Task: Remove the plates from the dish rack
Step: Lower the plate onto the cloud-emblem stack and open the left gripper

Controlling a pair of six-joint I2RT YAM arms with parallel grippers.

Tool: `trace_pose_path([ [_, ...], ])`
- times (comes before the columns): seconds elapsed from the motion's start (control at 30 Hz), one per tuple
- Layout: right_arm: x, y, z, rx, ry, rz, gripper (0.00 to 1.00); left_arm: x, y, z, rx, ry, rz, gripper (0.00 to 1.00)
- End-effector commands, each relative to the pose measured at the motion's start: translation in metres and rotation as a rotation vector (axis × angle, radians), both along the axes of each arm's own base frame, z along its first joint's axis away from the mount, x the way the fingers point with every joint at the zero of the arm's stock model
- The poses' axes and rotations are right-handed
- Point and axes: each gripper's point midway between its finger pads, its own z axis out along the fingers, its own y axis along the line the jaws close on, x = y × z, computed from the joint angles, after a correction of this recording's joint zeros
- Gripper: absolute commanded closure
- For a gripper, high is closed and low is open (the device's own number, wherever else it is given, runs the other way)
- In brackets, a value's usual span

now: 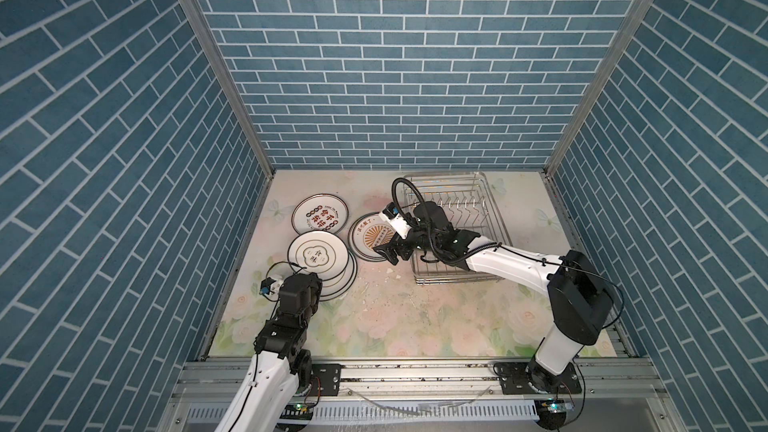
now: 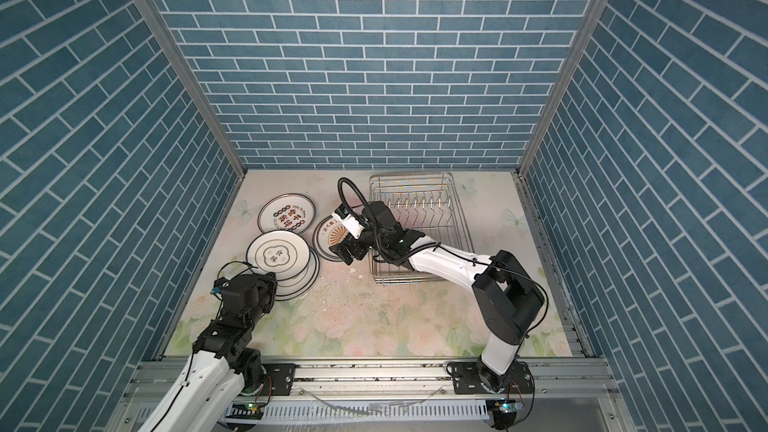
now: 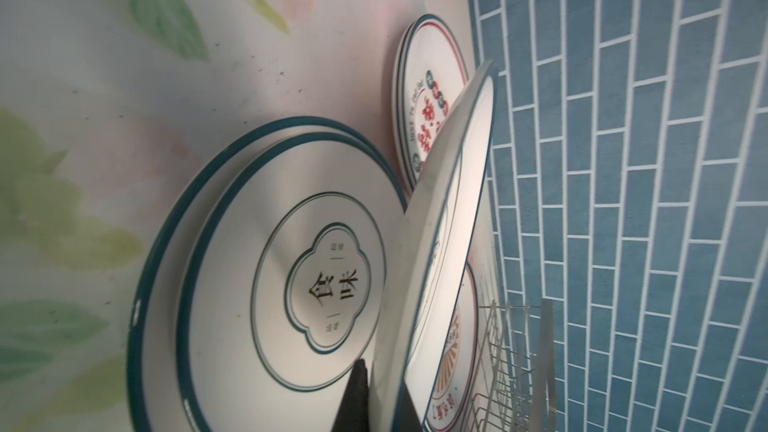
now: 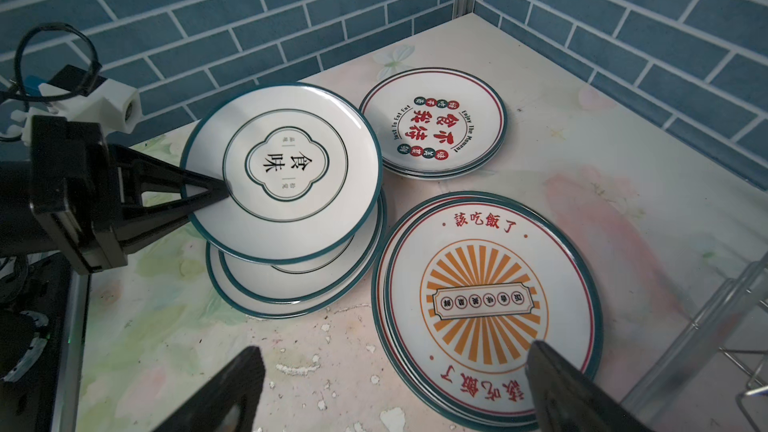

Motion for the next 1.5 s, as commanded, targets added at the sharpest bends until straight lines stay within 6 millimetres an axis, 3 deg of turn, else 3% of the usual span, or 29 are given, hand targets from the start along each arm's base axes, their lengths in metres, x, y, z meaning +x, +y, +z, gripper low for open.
trace_pose_path([
  [0.0, 0.01, 0.009, 0.012, 0.032, -0.023, -0.034, 0.01, 0.001, -0.007, 0.002, -0.049, 0.045, -0.02, 1.0],
  [0.23, 0.021, 0.01, -0.003, -0.008, -0.034, -0.073, 0.01, -0.001, -0.009, -0.017, -0.071, 0.13, -0.007, 1.0],
  [0.53, 0.021, 0.008, -0.003, -0.007, -0.04, -0.075, 0.01, -0.012, -0.009, -0.026, -0.105, 0.153, 0.009, 1.0],
  [1.07, 0.02, 0.01, -0.008, -0.009, -0.03, -0.07, 0.01, -0.024, -0.013, -0.049, -0.171, 0.223, 0.03, 0.82],
  [1.27, -0.004, 0.027, -0.014, 0.023, 0.039, 0.076, 0.01, -0.031, -0.008, -0.052, -0.153, 0.254, 0.053, 0.81],
  [1.47, -0.017, 0.037, -0.023, -0.009, 0.054, 0.133, 0.01, -0.03, -0.007, -0.051, -0.147, 0.252, 0.054, 0.73],
])
